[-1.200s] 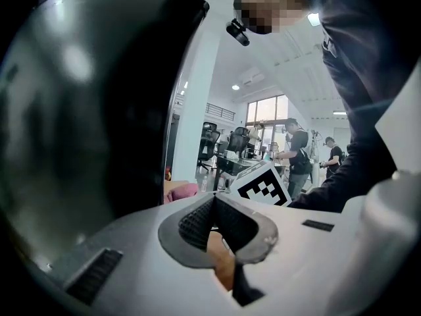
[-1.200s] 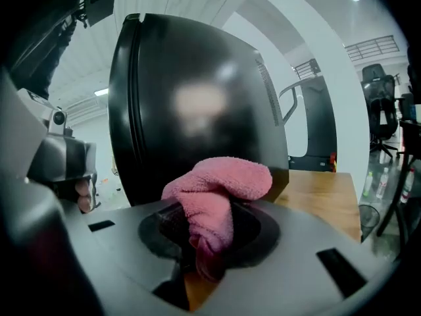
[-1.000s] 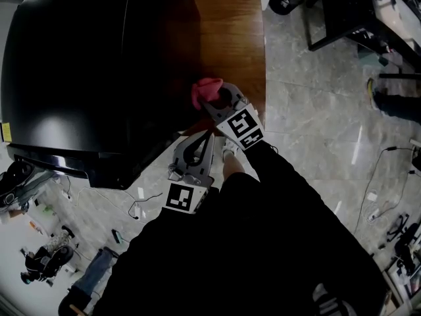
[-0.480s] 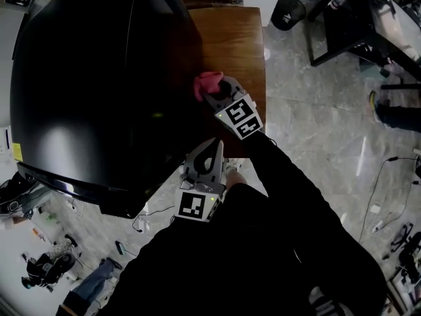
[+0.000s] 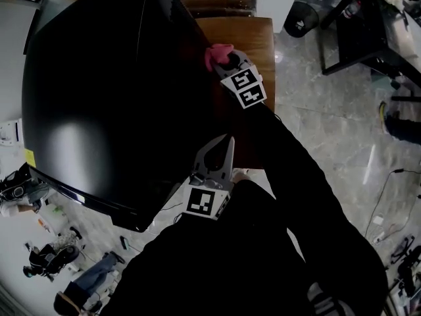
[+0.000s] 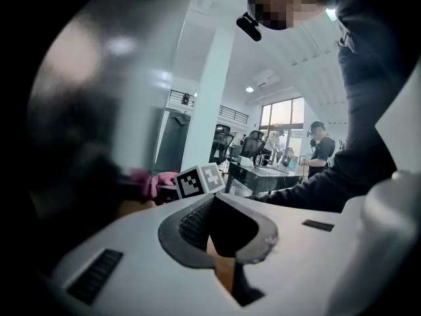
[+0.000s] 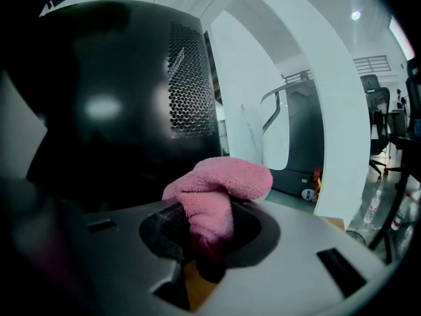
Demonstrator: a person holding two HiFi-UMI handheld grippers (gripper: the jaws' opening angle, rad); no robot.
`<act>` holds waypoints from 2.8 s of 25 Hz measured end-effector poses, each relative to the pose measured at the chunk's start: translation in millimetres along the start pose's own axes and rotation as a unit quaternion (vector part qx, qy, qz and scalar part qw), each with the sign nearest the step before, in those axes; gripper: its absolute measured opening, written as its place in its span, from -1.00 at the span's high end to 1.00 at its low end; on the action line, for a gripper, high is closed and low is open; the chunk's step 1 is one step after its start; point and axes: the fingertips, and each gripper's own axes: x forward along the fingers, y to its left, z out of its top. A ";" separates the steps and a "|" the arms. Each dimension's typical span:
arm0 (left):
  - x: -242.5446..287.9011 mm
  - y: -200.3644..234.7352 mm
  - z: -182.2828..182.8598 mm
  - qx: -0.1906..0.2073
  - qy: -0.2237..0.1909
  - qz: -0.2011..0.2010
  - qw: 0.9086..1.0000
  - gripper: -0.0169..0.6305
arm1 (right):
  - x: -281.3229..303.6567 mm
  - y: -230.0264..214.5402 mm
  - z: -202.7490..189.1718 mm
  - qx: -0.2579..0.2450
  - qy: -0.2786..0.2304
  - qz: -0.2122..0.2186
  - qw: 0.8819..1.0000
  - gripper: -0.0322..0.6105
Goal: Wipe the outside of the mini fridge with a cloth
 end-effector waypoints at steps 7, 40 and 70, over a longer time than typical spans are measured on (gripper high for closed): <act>-6.4 -22.4 28.3 -0.002 0.005 -0.040 0.999 0.93 | -6.6 -41.7 52.1 0.005 -0.026 -0.035 0.999 0.55; -256.0 27.3 361.0 0.115 -0.112 -0.116 0.980 0.93 | -188.4 191.7 392.0 -0.276 0.082 0.086 0.954 0.54; -297.5 191.3 364.3 0.115 -0.107 -0.164 0.974 0.93 | -39.3 223.5 362.4 -0.469 0.339 -0.051 0.814 0.64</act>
